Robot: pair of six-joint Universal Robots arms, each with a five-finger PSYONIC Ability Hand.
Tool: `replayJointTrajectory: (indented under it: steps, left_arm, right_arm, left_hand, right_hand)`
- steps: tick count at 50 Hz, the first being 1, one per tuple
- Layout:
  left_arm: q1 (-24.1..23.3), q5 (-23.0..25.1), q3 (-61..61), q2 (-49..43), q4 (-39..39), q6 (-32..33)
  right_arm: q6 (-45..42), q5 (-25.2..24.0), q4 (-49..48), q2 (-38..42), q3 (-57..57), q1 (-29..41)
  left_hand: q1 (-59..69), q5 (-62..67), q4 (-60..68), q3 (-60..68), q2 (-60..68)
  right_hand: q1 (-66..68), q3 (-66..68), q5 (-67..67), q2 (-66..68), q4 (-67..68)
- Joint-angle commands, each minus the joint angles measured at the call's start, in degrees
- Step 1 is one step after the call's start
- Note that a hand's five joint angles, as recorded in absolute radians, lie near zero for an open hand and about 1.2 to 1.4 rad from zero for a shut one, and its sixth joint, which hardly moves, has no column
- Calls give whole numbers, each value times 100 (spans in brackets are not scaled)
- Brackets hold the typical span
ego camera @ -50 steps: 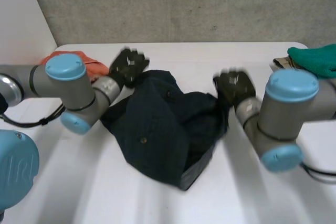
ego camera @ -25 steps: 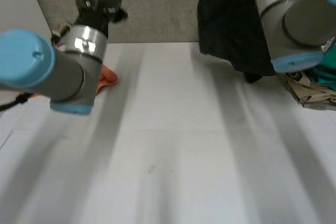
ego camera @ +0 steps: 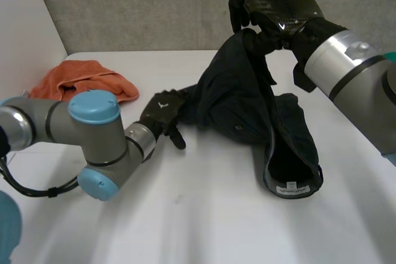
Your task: Fold the laundry.
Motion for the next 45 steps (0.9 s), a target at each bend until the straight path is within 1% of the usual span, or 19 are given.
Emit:
replayJointTrajectory:
  steps: [1,2,3,5,10,14,18,22,23,25,30,34,36,38,39,40,43,44,45]
  left_arm:
    - [-65,-438,656,-487,-280,-170]
    - [-47,-544,700,-496,-289,-206]
    - [-38,-736,761,-496,-289,-276]
    - [-38,-852,779,-531,-280,-294]
    - [-47,-905,657,-453,-289,-320]
    - [-38,-914,367,38,-228,-285]
    - [84,-896,-90,882,-201,-259]
    - [181,-879,-617,1954,-210,-206]
    - [181,-853,-836,2365,-210,-154]
    - [190,-774,-1030,2763,-219,-48]
    - [252,-283,-1627,3799,-245,417]
    - [252,-62,-1927,3925,-254,813]
    - [269,-70,-1954,3837,-254,980]
    - [278,-88,-1875,3495,-219,1208]
    - [278,-96,-1814,3355,-201,1287]
    - [269,-123,-1544,2997,-166,1462]
    - [269,-254,-963,2529,-78,1718]
    - [252,-394,-482,2275,-26,1884]
    - [208,-448,-199,2150,1,1955]
  right_arm:
    - [375,14,-3,-460,435,31]
    - [454,14,-3,-522,471,22]
    - [611,14,-3,-618,540,5]
    - [779,6,6,-715,611,-13]
    - [1201,-12,94,-1023,691,-100]
    - [1219,-21,410,-1173,629,-487]
    - [1211,-74,779,-1199,401,-1040]
    - [1211,-205,1227,-1190,-29,-1603]
    - [1193,-319,1437,-1095,-178,-1752]
    - [1132,-434,1640,-1041,-311,-1902]
    - [448,-478,2219,-287,-697,-1991]
    - [-361,-390,2642,215,-961,-1938]
    - [-747,-216,2783,609,-1180,-1850]
    - [-951,-31,2810,918,-1357,-1753]
    - [-1039,101,2810,1067,-1453,-1692]
    - [-1196,398,2792,1329,-1698,-1570]
    - [-1329,804,2731,1674,-2138,-1402]
    - [-1330,1084,2609,1910,-2575,-1306]
    - [-1321,1208,2503,2034,-2823,-1261]
  left_hand:
    - [2229,2205,2258,2187,2231]
    - [3085,3062,3115,3044,3087]
    - [4976,4952,5005,4934,4978]
    - [6734,6710,6763,6692,6736]
    - [6742,6718,6771,6700,6744]
    - [6742,6718,6771,6700,6744]
    - [6742,6718,6771,6700,6744]
    - [6742,6718,6771,6700,6744]
    - [6742,6718,6771,6700,6744]
    - [6742,6718,6771,6700,6744]
    - [6742,6718,6771,6700,6744]
    - [6742,6718,6771,6700,6744]
    - [6742,6718,6771,6700,6744]
    - [6742,6718,6771,6700,6744]
    - [6742,6718,6771,6700,6744]
    - [6742,6718,6771,6700,6744]
    - [6742,6718,6771,6700,6744]
    - [6742,6718,6771,6700,6744]
    - [6742,6718,6771,6700,6744]
  right_hand:
    - [1464,1165,1419,1234,1125]
    - [1464,1165,1419,1234,1125]
    - [1464,1165,1419,1234,1125]
    - [1464,1165,1419,1234,1125]
    - [1464,1165,1419,1234,1125]
    - [1464,1165,1419,1234,1125]
    - [1464,1165,1419,1234,1125]
    - [1464,1165,1419,1234,1125]
    - [1464,1165,1419,1234,1125]
    - [1464,1165,1419,1234,1125]
    - [1464,1165,1419,1234,1125]
    - [1464,1165,1419,1234,1125]
    - [1464,1165,1419,1234,1125]
    - [1464,1165,1419,1234,1125]
    - [1464,1165,1419,1234,1125]
    - [1464,1165,1419,1234,1125]
    - [1464,1165,1419,1234,1125]
    - [1464,1165,1419,1234,1125]
    - [1464,1165,1419,1234,1125]
